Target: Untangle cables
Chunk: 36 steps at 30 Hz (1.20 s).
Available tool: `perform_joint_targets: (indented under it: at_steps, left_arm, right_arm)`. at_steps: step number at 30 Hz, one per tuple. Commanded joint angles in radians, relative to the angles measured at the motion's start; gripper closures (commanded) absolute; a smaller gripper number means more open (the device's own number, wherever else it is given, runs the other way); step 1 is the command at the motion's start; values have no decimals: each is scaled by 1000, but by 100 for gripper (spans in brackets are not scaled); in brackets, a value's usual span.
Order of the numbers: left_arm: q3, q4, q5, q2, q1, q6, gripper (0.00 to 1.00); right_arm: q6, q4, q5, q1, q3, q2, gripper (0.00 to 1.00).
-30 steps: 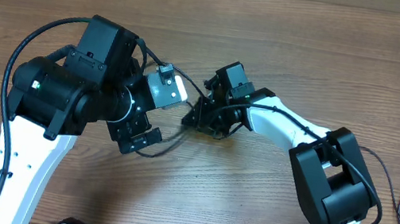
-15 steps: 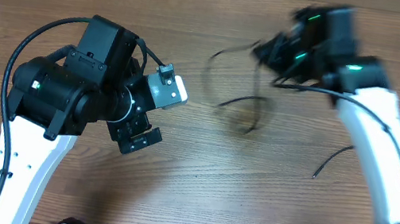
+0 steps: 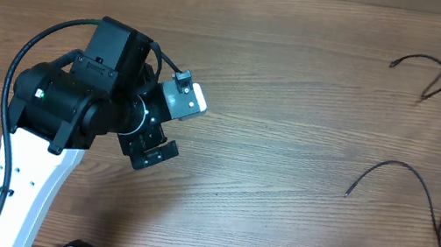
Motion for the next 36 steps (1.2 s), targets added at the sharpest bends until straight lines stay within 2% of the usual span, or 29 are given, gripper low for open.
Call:
perform_joint_targets:
  at_steps: [1, 5, 9, 10, 11, 12, 13, 15, 18, 21, 26, 30, 36]
  left_arm:
    - [21, 0, 2, -3, -2, -10, 0]
    - [21, 0, 3, -3, -2, -10, 0]
    - [21, 0, 2, -3, -2, -10, 1]
    - [21, 0, 2, -3, -2, -10, 0]
    - [21, 0, 2, -3, -2, -10, 0]
    - [21, 0, 2, -3, -2, -10, 1]
    - [21, 0, 2, -2, -2, -10, 0]
    - [21, 0, 2, -1, -2, -10, 0]
    - [21, 0, 2, -1, -2, -10, 0]
    - [21, 0, 2, 0, 0, -10, 0]
    - [21, 0, 2, 4, 0, -10, 0]
    - [21, 0, 2, 4, 0, -10, 1]
    - [21, 0, 2, 6, 0, -10, 1]
  right_arm:
    - [-115, -45, 114, -26, 12, 27, 96]
    - [-222, -143, 315, -43, 11, 89, 96]
    - [-228, -241, 325, -70, 11, 209, 96]
    - [-227, -253, 324, -70, 11, 226, 92]
    - [-227, -269, 324, -70, 11, 246, 84]
    - [-227, -297, 323, -70, 9, 283, 57]
    - [-227, -315, 308, -70, 8, 304, 39]
    - [-228, -345, 262, -70, 5, 333, 13]
    - [-238, -372, 212, -70, 3, 346, 0]
    - [-290, -391, 146, -70, 3, 346, 0]
    - [-354, -515, 95, -70, 3, 319, 0]
    - [-416, -552, 18, -43, 3, 214, 0]
    - [-418, -641, 13, 76, 3, 21, 0]
